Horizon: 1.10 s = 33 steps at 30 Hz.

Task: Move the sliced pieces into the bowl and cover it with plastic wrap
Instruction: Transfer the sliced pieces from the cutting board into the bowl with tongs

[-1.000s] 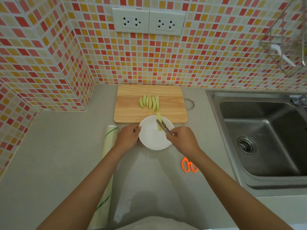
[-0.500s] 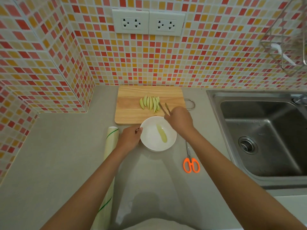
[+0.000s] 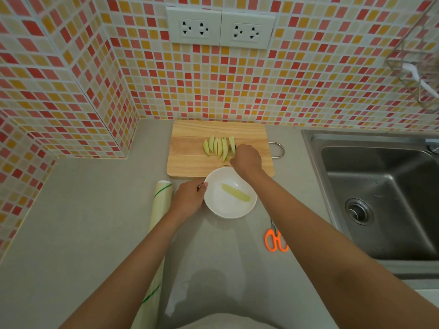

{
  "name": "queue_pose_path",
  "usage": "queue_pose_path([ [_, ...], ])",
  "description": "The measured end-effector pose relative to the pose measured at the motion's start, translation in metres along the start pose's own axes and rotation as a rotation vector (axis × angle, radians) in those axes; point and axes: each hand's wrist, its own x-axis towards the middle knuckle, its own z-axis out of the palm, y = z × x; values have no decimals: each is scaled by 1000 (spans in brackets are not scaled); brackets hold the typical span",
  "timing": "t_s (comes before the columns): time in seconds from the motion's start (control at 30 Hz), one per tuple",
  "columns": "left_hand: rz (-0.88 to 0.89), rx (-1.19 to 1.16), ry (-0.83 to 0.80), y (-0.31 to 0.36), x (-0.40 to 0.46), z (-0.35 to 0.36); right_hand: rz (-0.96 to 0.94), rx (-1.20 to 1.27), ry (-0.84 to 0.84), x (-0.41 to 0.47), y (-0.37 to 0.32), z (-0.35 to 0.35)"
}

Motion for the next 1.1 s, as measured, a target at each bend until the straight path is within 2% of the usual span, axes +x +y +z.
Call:
queue_pose_path([
  [0.23, -3, 10, -4, 1, 0, -1, -55, 190, 29, -62, 22, -20],
  [0.37, -11, 1, -1, 1, 0, 0, -109, 109, -67, -115, 40, -12],
  [0.53, -7, -29, 12, 1, 1, 1, -104, -4, -106, -128, 41, 3],
  [0.67, 0, -17, 13, 0, 0, 1, -86, 20, -75, -117, 38, -4],
  [0.83, -7, -5, 1, 1, 1, 1, -27, 142, 69, -58, 16, -27],
  [1.1, -15, -6, -19, 2, 0, -2, -11, 16, -12, -3, -10, 5],
])
